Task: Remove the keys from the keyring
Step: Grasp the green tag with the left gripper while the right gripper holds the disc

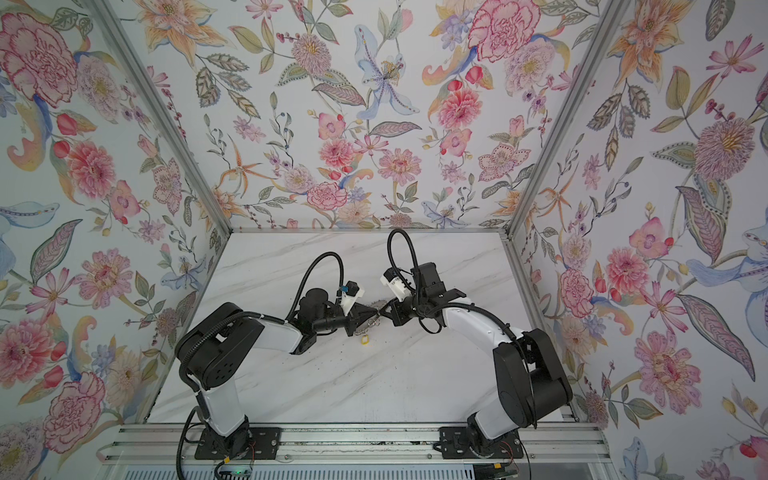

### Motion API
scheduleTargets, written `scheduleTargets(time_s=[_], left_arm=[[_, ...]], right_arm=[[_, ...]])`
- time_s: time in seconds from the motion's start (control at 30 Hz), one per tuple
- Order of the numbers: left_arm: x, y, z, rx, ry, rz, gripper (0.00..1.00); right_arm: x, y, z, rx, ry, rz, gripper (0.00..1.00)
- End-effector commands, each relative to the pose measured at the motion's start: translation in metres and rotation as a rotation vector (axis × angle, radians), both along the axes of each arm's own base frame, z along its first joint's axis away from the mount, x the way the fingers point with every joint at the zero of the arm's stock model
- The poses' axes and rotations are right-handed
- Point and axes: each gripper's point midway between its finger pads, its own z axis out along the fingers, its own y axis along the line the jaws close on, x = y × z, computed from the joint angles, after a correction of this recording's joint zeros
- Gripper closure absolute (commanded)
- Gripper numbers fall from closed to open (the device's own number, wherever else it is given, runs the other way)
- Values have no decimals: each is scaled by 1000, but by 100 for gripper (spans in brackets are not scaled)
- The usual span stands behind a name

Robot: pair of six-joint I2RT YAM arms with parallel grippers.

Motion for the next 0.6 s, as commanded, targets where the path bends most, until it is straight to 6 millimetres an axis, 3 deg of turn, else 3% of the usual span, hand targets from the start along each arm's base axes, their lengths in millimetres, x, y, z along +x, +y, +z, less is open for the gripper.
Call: scheduleTargets(time_s=[0.0, 0.27, 0.57], left_arm=[[-2, -1, 10, -8, -48, -6, 100], [-6, 17, 29, -10, -141, 64, 100], [-9, 38, 46, -16, -222, 148, 100]], right_arm=[[1, 7, 22, 31, -61, 40, 94], [-1, -2, 14, -2, -57, 21, 93], [-6, -5, 7, -7, -42, 5, 77]])
